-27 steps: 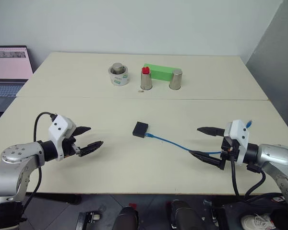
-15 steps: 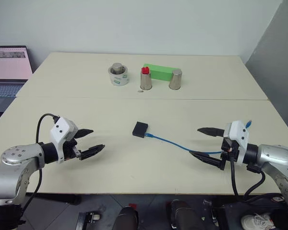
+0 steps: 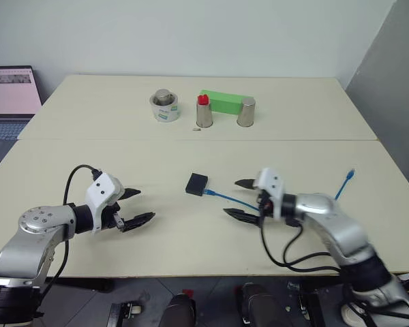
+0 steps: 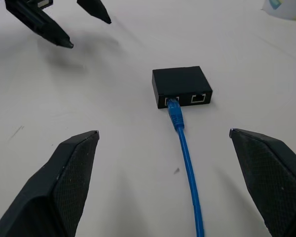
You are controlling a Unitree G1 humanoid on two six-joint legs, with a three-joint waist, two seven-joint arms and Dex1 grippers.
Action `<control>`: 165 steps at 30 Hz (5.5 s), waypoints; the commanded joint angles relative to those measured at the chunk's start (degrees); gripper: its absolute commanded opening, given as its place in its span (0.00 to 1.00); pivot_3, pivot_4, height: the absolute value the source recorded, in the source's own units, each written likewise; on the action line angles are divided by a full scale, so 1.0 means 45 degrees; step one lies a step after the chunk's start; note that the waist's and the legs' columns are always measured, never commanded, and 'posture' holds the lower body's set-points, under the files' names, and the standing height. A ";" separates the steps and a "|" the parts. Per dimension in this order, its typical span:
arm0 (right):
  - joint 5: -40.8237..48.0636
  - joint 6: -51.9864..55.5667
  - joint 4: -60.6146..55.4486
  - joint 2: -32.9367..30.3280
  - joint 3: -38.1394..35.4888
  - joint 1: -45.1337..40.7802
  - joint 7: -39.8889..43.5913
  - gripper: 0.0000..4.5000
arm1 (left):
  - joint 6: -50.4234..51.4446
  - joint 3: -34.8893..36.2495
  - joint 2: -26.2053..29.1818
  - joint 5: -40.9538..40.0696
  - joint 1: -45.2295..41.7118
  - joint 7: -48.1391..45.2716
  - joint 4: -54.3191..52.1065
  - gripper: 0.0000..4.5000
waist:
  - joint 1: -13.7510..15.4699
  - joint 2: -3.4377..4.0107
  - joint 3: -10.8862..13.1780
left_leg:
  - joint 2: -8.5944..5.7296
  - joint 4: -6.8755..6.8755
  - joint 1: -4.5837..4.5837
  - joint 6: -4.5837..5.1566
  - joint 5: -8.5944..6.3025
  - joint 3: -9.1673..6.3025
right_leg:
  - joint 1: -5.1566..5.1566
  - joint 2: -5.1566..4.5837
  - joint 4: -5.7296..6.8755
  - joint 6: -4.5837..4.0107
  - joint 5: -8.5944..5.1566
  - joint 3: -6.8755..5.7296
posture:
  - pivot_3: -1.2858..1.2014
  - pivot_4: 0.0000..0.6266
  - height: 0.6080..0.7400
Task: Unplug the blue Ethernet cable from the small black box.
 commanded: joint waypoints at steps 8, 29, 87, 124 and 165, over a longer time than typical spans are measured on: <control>-0.1709 -0.2295 0.5380 0.2165 0.0674 -0.2334 0.0042 0.93 | 0.0221 0.0023 -0.0104 -0.0314 -0.0113 -0.0125 -0.0528 1.00 | -0.0030 0.0001 0.0000 | 0.0000 0.0007 -0.0011 0.0000 0.0000 -0.0012 | -0.0011 -0.0001 0.0017 -0.0003 0.0001 -0.0010 | 0.52 0.24 1.00; -0.3756 -0.4349 0.4837 0.1939 0.1100 -0.2855 -0.0006 0.02 | 0.3233 0.1364 -0.1241 -0.2937 -0.1049 0.0661 0.0563 1.00 | -0.0051 0.0002 0.0000 | 0.0000 0.0027 0.0018 0.0001 0.0001 -0.0011 | 0.0006 0.0004 0.0049 0.0000 0.0003 -0.0007 | 0.52 0.24 1.00; 0.3152 -0.0972 -0.2648 -0.2366 -0.0245 -0.1190 0.2272 0.78 | 0.3140 -0.1193 -0.2463 -0.4370 -0.3292 -0.2307 0.0917 0.17 | 0.0161 0.0004 0.0002 | -0.0015 0.0051 0.0008 -0.0002 0.0003 -0.0029 | 0.0023 -0.0012 0.0039 -0.0007 0.0010 -0.0005 | 0.52 0.24 1.00; 0.4415 0.4729 -0.2070 -0.0744 -0.0482 -0.2059 0.1923 0.27 | 0.1669 -0.2183 -0.2487 -0.3711 -0.3706 -0.3820 -0.0010 0.17 | -0.0029 0.0002 0.0000 | 0.0002 0.0048 -0.0042 0.0003 0.0002 -0.0041 | -0.0013 0.0019 0.0021 -0.0014 0.0017 -0.0027 | 0.52 0.24 1.00; -0.2052 -0.3053 0.9091 -0.0439 -0.1934 -0.4729 -0.2840 0.19 | 0.2141 -0.1347 -0.2047 -0.3240 -0.1773 -0.1629 -0.0962 0.17 | -0.0025 0.0006 0.0004 | -0.0009 0.0047 -0.0059 0.0004 0.0003 -0.0018 | -0.0026 0.0005 0.0011 0.0002 0.0043 0.0001 | 0.52 0.24 1.00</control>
